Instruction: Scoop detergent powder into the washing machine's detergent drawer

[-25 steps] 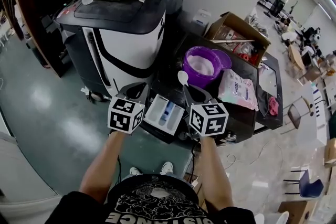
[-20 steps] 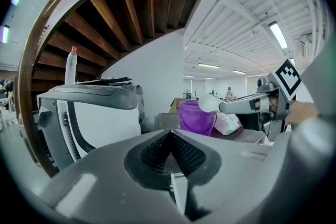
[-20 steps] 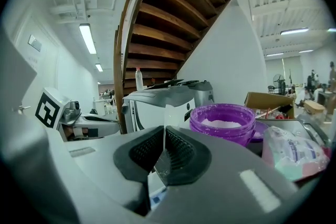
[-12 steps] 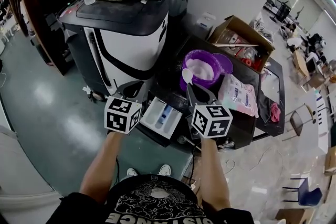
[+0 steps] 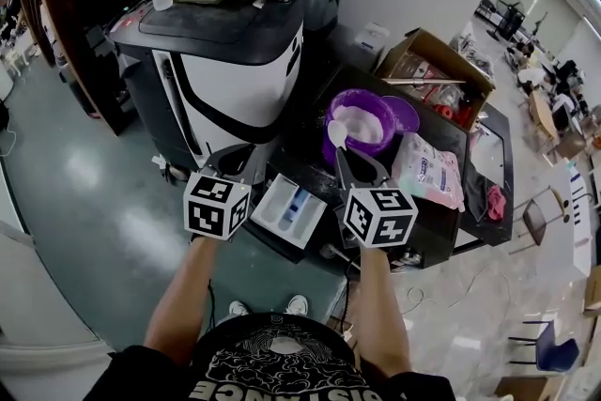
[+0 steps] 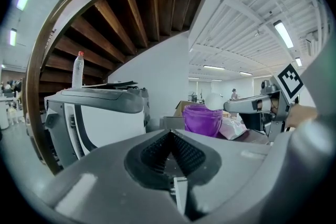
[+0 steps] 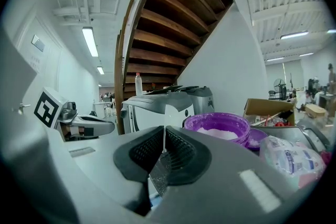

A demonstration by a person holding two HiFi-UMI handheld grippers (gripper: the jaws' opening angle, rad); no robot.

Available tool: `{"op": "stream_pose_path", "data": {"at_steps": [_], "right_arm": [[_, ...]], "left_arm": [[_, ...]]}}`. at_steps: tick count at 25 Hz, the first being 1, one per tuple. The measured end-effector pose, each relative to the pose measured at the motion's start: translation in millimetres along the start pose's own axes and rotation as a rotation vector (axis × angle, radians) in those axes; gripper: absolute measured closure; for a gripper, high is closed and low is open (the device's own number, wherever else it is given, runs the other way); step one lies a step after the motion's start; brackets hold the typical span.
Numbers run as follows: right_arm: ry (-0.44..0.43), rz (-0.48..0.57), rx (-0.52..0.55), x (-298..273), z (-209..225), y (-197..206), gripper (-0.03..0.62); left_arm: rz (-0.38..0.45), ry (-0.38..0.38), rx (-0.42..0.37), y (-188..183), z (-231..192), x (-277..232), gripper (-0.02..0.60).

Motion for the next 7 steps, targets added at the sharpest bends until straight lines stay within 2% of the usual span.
{"op": "stream_pose_path", "data": {"at_steps": [7], "right_arm": [[-0.007, 0.001, 0.001, 3.8, -0.3, -1.1, 0.556]], "left_arm": [[0.001, 0.002, -0.003, 0.0, 3.7, 0.4, 0.581]]}}
Point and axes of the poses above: the fingertips, and each gripper's own axes: x backward along the fingers, z to its right, y out of its underside, the point moved 6 cm from there along x, backward along the fingers, and after that the axes turned 13 degrees about -z, right-handed, at the moved point
